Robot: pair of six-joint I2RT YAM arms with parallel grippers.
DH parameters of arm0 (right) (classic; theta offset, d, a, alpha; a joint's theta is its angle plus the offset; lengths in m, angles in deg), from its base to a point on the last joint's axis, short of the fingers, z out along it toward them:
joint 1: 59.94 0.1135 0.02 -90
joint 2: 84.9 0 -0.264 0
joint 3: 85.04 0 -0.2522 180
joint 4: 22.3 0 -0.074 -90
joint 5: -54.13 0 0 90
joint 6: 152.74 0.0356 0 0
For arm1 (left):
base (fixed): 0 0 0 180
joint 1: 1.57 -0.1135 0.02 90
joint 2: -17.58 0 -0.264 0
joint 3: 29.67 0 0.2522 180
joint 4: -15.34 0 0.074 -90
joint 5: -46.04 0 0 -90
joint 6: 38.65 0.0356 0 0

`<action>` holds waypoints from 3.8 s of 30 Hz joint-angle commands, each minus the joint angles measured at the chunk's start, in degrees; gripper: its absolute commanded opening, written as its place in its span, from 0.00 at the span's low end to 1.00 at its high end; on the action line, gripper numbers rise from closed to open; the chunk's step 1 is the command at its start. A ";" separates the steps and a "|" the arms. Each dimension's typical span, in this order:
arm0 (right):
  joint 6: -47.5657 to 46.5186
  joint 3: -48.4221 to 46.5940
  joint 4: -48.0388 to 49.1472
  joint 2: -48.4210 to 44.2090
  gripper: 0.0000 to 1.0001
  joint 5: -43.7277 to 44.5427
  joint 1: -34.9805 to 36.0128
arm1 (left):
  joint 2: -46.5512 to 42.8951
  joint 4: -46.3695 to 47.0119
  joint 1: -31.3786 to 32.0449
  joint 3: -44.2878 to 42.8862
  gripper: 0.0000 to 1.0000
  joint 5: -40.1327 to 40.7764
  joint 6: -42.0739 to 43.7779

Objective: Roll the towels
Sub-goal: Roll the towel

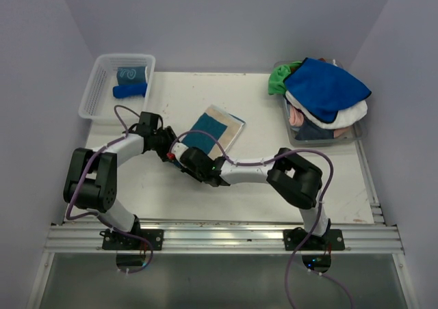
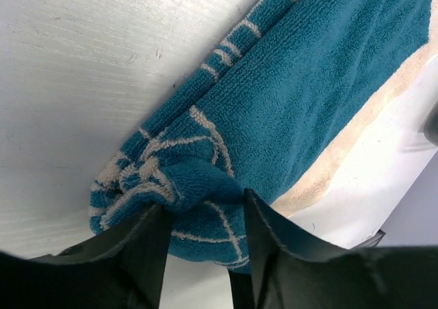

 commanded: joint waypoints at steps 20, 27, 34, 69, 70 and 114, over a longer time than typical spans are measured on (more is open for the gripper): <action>19.41 4.99 -2.32 -5.53 0.01 -41.96 -13.47 | -15.48 -12.45 -4.29 -2.08 0.87 3.57 3.24; 25.12 3.68 -1.71 -3.78 0.00 -52.24 -17.16 | -19.62 -9.64 -3.77 4.95 0.91 -0.64 2.72; 26.71 1.92 -2.94 -2.28 0.01 -55.33 -18.92 | -19.19 -1.92 -0.16 11.11 0.96 -1.97 -2.28; 4.40 1.12 -12.26 -18.10 0.75 -8.67 0.49 | -8.82 -0.05 3.44 11.38 0.00 3.13 -10.21; 1.51 0.86 -11.56 -17.32 0.75 -6.66 1.98 | -8.82 -0.32 3.44 11.03 0.00 3.31 -10.20; 23.89 0.95 0.22 -4.83 0.00 -49.60 -12.94 | -26.21 -6.03 -2.45 11.64 0.78 2.87 -9.68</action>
